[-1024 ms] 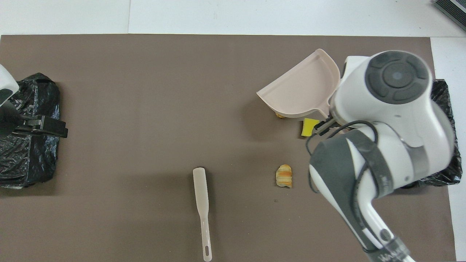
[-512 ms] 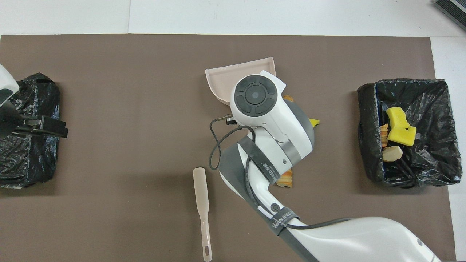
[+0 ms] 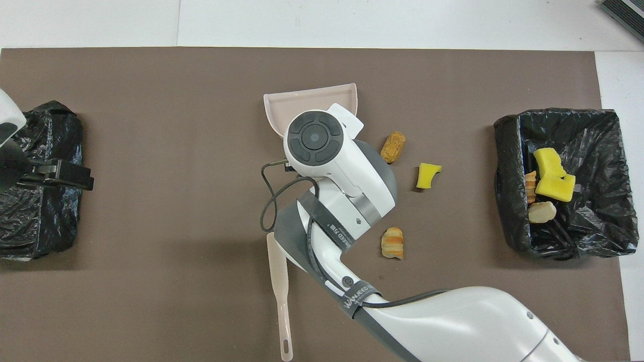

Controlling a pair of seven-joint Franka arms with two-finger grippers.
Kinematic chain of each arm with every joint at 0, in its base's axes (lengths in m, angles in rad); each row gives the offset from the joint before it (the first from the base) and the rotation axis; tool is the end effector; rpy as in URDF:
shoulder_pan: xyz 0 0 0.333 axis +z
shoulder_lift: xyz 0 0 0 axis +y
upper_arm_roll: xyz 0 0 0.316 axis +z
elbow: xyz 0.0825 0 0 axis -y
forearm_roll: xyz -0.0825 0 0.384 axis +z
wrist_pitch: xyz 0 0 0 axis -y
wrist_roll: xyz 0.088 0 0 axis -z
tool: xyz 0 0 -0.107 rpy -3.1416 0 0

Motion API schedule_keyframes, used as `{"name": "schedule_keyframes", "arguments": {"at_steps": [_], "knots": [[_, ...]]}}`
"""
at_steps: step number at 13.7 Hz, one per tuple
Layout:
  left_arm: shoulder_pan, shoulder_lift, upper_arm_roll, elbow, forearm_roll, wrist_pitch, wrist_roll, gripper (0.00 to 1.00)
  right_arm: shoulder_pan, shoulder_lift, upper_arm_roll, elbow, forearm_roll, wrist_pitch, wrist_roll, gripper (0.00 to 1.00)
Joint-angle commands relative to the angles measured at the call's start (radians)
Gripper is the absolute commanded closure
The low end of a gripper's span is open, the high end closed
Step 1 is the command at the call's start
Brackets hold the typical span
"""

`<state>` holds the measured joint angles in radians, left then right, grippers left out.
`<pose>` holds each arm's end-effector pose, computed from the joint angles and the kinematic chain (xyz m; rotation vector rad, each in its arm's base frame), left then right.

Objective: Sweep and dump trash in bin
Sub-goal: 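Bring the dustpan back and set it on the table with the right gripper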

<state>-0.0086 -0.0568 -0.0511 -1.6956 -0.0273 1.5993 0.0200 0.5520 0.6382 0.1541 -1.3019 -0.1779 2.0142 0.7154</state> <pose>0.5357 -0.0356 0.5990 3.1150 -0.1219 -0.0624 0.5850 0.4504 0.3797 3.1341 0.0421 0.1720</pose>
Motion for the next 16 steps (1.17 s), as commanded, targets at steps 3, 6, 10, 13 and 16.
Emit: {"name": "schedule_keyframes", "arguments": {"at_steps": [3, 6, 10, 13, 16], "knots": [[0.012, -0.008, -0.009, 0.004, 0.015, -0.004, 0.008, 0.00, 0.058, 0.035, 0.010, 0.055, 0.028, -0.009, 0.097, 1.00], [0.012, -0.008, -0.009, 0.004, 0.015, -0.004, 0.008, 0.00, 0.059, 0.029, 0.010, 0.042, 0.104, 0.001, 0.104, 1.00], [0.006, -0.008, -0.010, 0.002, 0.004, 0.004, 0.003, 0.00, 0.045, 0.023, 0.010, 0.010, 0.135, 0.008, 0.104, 0.93], [0.009, -0.003, -0.007, -0.007, -0.002, 0.053, 0.026, 0.00, 0.028, 0.023, 0.010, 0.010, 0.127, 0.006, 0.104, 0.21], [-0.005, 0.043, -0.010, 0.008, 0.009, 0.068, 0.051, 0.00, 0.026, 0.018, 0.005, 0.012, 0.117, 0.009, 0.088, 0.21]]}}
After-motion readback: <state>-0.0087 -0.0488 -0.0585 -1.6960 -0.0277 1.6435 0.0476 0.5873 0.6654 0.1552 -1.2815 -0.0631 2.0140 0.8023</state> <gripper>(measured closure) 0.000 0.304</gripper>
